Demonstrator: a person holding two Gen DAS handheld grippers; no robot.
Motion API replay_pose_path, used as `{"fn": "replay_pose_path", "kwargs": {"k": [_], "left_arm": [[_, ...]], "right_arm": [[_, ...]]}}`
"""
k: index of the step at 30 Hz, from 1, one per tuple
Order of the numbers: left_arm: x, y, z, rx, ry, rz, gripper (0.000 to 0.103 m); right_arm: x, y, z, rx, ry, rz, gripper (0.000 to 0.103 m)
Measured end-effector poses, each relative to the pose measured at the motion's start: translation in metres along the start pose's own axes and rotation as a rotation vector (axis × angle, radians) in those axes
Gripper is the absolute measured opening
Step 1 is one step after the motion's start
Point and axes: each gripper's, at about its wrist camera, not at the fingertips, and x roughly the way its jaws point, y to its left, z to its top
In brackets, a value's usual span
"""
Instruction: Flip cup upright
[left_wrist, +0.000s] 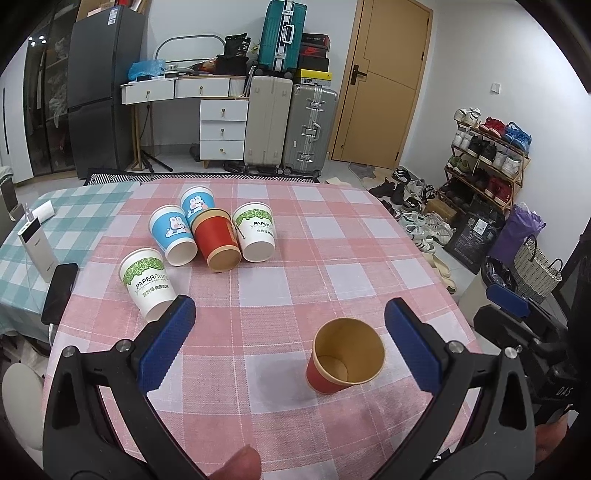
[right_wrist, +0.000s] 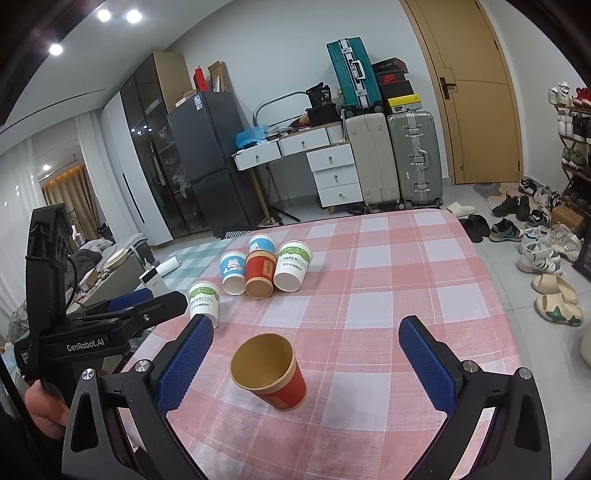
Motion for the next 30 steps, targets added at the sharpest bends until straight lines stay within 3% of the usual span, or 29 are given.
{"fn": "replay_pose_path", "kwargs": {"k": [30], "left_arm": [[-0.0018,0.0010,0.0042,-0.004,-0.001,0.026,0.102]], "right_arm": [[0.0045,0.0069,0.0017,-0.016,0.017,0.028,0.102]]}}
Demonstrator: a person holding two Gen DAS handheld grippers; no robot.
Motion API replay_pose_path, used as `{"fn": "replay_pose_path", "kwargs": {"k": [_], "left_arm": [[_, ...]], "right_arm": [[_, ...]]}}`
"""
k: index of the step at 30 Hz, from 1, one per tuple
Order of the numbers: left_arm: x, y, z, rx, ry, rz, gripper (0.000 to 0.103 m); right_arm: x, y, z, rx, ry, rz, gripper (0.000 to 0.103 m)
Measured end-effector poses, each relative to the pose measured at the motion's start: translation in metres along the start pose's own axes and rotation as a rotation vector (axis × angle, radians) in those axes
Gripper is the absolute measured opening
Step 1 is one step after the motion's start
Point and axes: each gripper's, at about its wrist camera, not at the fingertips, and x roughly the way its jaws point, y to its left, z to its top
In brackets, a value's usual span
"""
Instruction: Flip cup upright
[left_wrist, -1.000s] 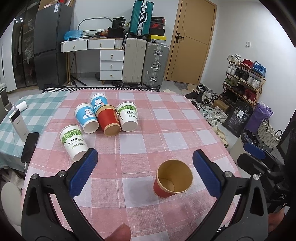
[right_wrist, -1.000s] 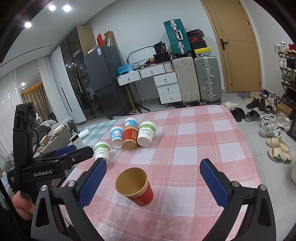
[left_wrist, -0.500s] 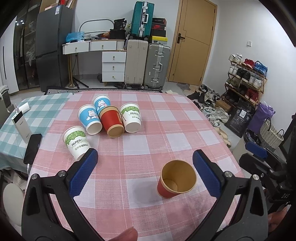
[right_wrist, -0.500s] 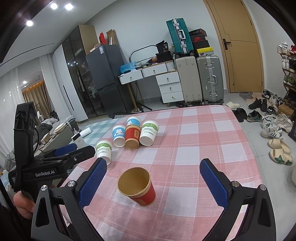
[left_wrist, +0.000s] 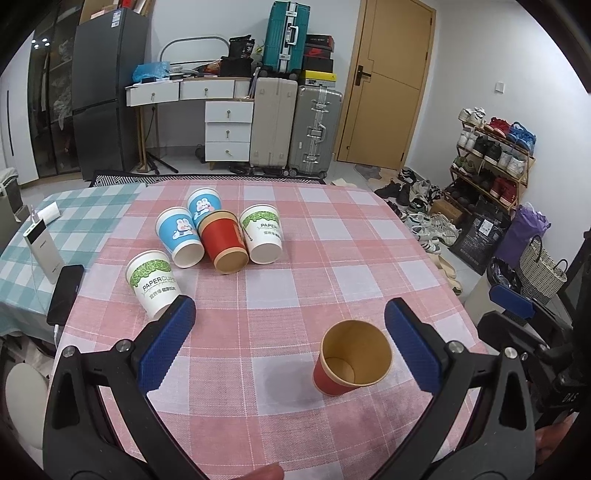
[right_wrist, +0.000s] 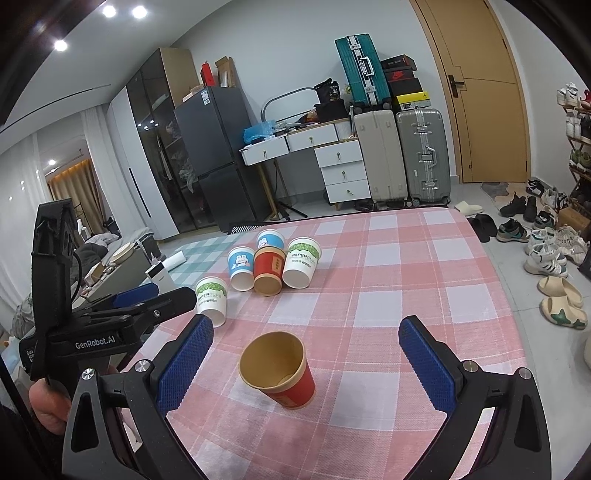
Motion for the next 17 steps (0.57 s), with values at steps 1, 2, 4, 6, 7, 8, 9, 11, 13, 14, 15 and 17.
{"fn": "replay_pose_path", "kwargs": {"k": [1,2,4,6,7,8,9,11,13,14,15,17], "left_arm": [[0.0006,0.0009,0.0000,-0.003,0.003,0.001,0.102],[0.0017,0.0008,-0.0001,-0.005,0.004,0.002,0.102],[0.0030,0.0004,0.0000,-0.005,0.006,0.005,0.102],[0.0031,0.0006,-0.0001,-0.004,0.006,0.001,0.102],[0.0028,0.0008,-0.0004,-0.002,0.005,-0.001,0.102],[0.0028,0.0007,-0.0007,-0.001,0.004,-0.003,0.102],[0.0028,0.0006,-0.0010,0.001,0.002,-0.002,0.102],[0.0027,0.0001,-0.0018,0.012,-0.008,0.027,0.102],[0.0024,-0.0003,-0.0026,0.017,-0.018,0.025,0.102],[0.0025,0.0005,-0.0030,0.017,-0.022,0.018,0.102],[0.0032,0.0016,-0.0032,0.013,-0.020,0.021,0.102],[0.0047,0.0039,-0.0030,0.001,-0.010,0.017,0.102]], "right_arm": [[0.0001,0.0002,-0.0005,0.000,0.001,0.004,0.102],[0.0003,0.0002,-0.0011,0.000,0.002,0.005,0.102],[0.0003,-0.0002,-0.0019,0.001,0.003,0.007,0.102],[0.0008,-0.0008,-0.0023,0.006,0.006,0.009,0.102],[0.0005,-0.0019,-0.0026,0.009,0.005,0.011,0.102],[0.0004,-0.0019,-0.0029,0.010,0.005,0.012,0.102],[-0.0001,-0.0019,-0.0029,0.011,0.004,0.011,0.102],[0.0001,-0.0020,-0.0029,0.011,0.005,0.013,0.102],[0.0001,-0.0021,-0.0030,0.010,0.008,0.016,0.102],[0.0001,-0.0022,-0.0033,0.010,0.010,0.018,0.102],[0.0006,-0.0020,-0.0035,0.010,0.014,0.020,0.102],[0.0033,-0.0012,-0.0042,0.009,0.029,0.026,0.102]]}}
